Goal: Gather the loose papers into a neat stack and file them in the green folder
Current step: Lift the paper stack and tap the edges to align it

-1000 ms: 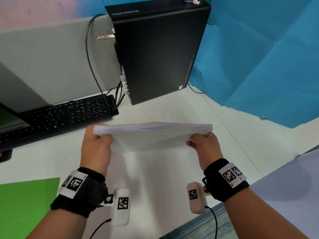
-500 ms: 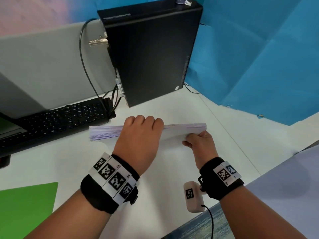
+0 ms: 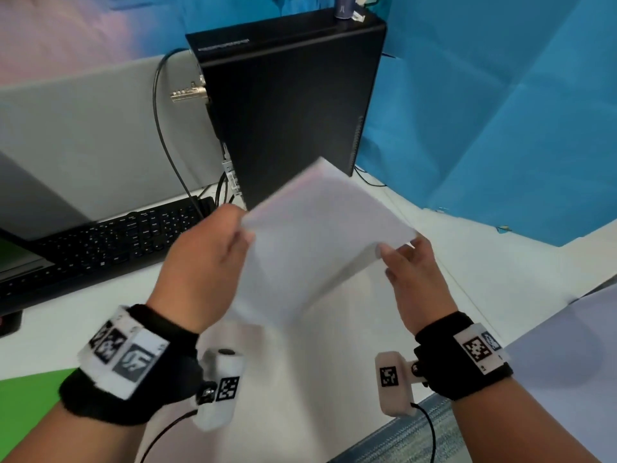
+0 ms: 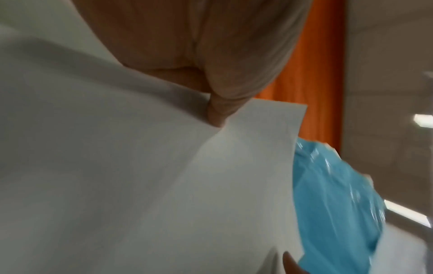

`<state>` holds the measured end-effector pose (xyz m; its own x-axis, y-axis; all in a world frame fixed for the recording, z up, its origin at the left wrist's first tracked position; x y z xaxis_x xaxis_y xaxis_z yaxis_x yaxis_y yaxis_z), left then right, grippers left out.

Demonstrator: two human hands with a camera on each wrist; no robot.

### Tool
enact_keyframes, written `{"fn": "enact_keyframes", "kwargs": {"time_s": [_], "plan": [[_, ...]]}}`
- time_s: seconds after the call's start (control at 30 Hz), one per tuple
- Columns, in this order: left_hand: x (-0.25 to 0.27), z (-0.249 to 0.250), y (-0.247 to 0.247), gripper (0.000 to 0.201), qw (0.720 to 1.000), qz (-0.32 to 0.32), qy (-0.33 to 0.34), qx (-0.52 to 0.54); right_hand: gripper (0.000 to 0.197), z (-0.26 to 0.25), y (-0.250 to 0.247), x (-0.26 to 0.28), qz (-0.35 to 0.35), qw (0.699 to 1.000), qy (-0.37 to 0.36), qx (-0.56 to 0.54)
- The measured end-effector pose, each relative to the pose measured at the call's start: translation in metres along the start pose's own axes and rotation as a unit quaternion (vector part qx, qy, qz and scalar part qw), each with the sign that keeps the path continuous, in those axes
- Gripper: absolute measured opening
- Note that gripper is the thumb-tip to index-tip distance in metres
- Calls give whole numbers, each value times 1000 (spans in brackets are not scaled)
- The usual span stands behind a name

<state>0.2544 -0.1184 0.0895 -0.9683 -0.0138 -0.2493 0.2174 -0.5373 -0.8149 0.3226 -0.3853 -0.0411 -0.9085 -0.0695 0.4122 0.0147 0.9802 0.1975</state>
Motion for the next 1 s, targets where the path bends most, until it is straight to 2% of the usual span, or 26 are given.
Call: {"fn": "enact_keyframes", "kwargs": {"time_s": [0.03, 0.1, 0.13, 0.2, 0.27, 0.37, 0.57, 0.67, 0.77, 0.83, 0.9, 0.97, 1.0], "plan": [[4, -8, -2, 5, 995, 29, -31, 87, 44, -7, 12, 5, -48, 999, -2, -27], [11, -24, 7, 14, 963, 69, -79, 248, 47, -17, 34, 15, -110, 993, -22, -33], [15, -32, 14, 17, 944, 84, -93, 306, 42, -20, 40, 20, -107, 994, -31, -14], [26, -47, 29, 25, 911, 117, -122, 375, 33, -25, 42, 26, -54, 997, -39, 31], [33, -53, 37, 28, 892, 139, -126, 411, 32, -32, 42, 32, -23, 995, -65, 69], [39, -53, 44, 40, 890, 146, -125, 414, 35, -41, 47, 40, -27, 991, -94, 90], [53, -69, 70, 38, 873, 123, -187, 432, 30, -7, 42, 30, 15, 994, -23, 106], [46, -66, 63, 37, 873, 139, -178, 432, 30, -7, 42, 32, 35, 991, -42, 122], [34, -61, 39, 36, 873, 195, -150, 420, 30, -29, 45, 39, 47, 978, -127, 159], [27, -54, 18, 38, 874, 248, -111, 404, 41, -42, 49, 46, 47, 965, -180, 184], [23, -43, 3, 50, 886, 266, -54, 376, 60, -52, 53, 54, 56, 936, -248, 243], [22, -36, -2, 67, 919, 249, -13, 304, 70, -60, 57, 60, 82, 885, -323, 326], [22, -32, -3, 70, 940, 232, 4, 248, 69, -63, 58, 62, 91, 857, -354, 363]]}}
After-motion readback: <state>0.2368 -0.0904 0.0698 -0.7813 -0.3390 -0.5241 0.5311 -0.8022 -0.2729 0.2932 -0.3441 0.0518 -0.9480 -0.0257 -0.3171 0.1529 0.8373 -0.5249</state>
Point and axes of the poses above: each hand's wrist, its own x-axis away from the middle knuckle, its own y-axis out of the palm, z = x × y, the point moved 7 cm from there along -x, towards the middle knuckle, and after that the axes turned 10 degrees about y, right-handed, at the moved point
